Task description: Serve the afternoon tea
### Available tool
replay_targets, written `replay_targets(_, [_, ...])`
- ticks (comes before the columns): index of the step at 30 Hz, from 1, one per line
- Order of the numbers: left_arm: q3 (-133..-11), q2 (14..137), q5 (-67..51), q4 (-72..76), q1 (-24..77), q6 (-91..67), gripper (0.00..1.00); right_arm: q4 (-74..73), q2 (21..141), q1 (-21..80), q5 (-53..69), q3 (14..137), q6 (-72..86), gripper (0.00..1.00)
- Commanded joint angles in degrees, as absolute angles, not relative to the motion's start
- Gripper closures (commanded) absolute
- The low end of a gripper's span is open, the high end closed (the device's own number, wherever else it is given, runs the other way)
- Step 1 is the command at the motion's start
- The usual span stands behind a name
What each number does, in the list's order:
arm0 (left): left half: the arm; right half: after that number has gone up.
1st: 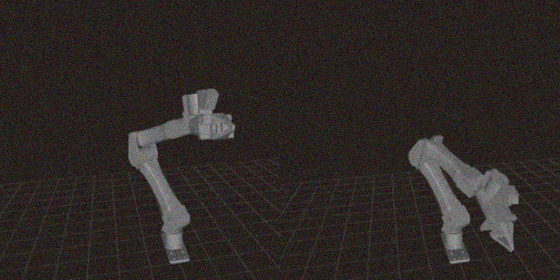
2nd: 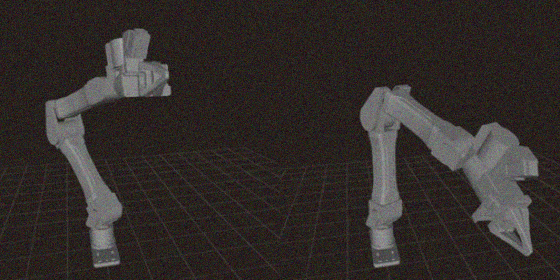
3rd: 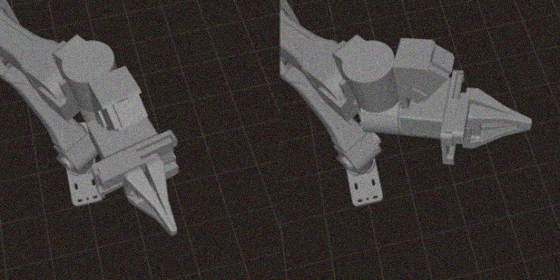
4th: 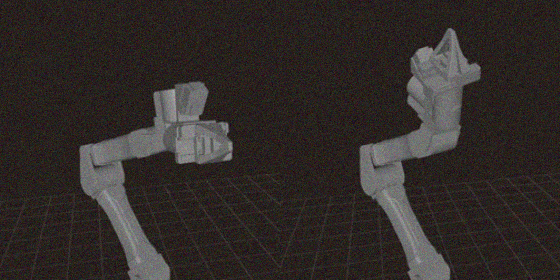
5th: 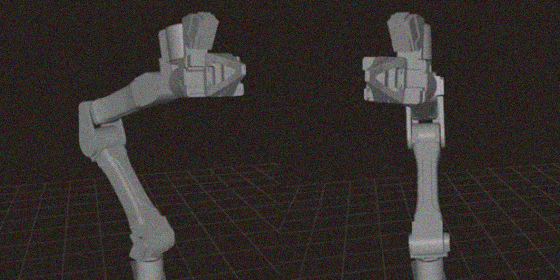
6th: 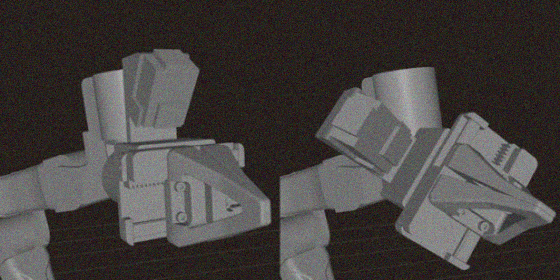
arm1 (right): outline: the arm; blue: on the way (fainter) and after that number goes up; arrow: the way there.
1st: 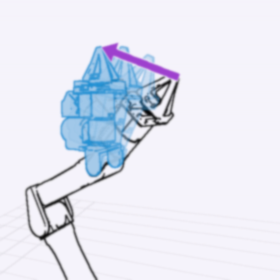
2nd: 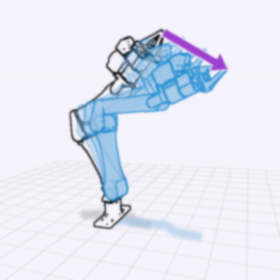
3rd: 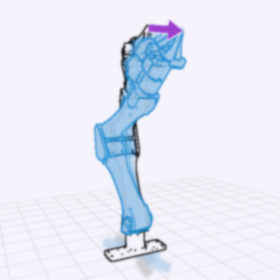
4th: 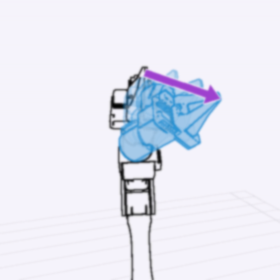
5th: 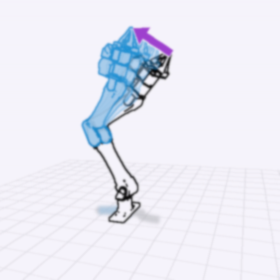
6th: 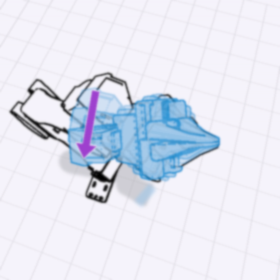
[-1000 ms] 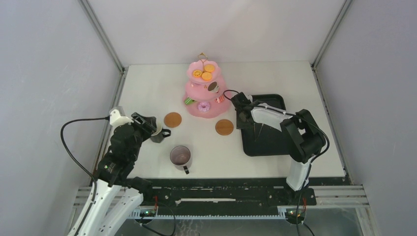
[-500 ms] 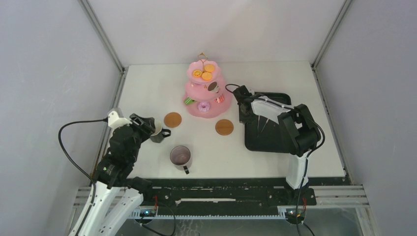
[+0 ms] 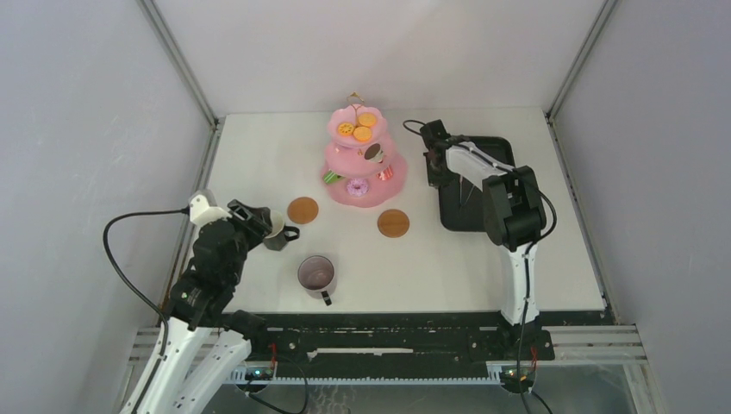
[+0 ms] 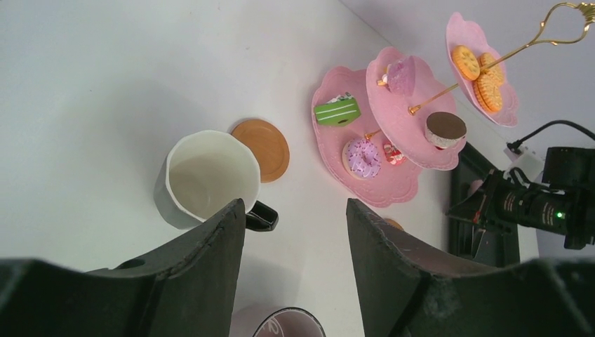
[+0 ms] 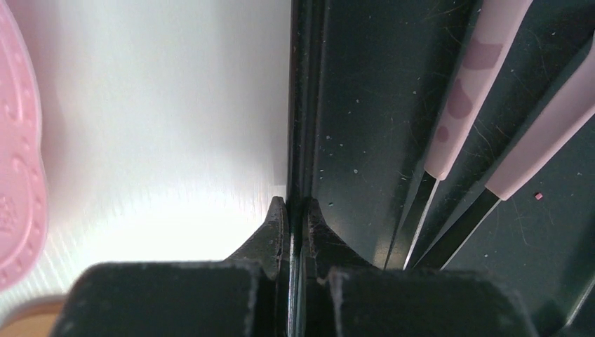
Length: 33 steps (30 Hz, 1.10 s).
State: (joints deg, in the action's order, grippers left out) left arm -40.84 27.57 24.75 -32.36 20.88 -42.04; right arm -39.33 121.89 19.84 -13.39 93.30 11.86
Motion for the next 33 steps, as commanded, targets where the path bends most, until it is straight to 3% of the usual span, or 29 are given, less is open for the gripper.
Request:
replay_targets(1, [-43.4,29.1,26.3,-31.1,21.2,-42.5,0.40,-35.5,125.3,18.6,-9.8,101.3,6.0,1.00])
replay_targets(13, [-45.9,35.3,27.4,-29.1,21.2,-42.2,0.40,-40.2,138.9,15.1,-8.4,126.2,1.6,1.00])
replay_targets(22, [-46.6,37.7,27.3,-28.8,21.1,-43.0,0.40,-41.5,143.2,12.6,-6.2,135.0,2.3,1.00])
replay_targets(24, [-46.5,37.7,27.2,-28.7,21.1,-43.2,0.40,-41.6,142.8,12.3,-6.1,135.0,3.2,0.86])
replay_targets(25, [-46.6,37.7,27.2,-28.7,21.0,-43.2,0.40,-41.7,142.5,12.3,-6.5,135.0,3.7,0.73])
replay_targets(27, [-46.9,37.8,27.0,-28.9,21.0,-43.1,0.40,-41.8,141.8,12.2,-6.9,134.5,4.7,0.61])
replay_targets(33, [-47.6,37.1,26.8,-29.8,21.1,-43.0,0.39,-39.7,136.0,11.8,-6.5,129.6,8.5,0.51])
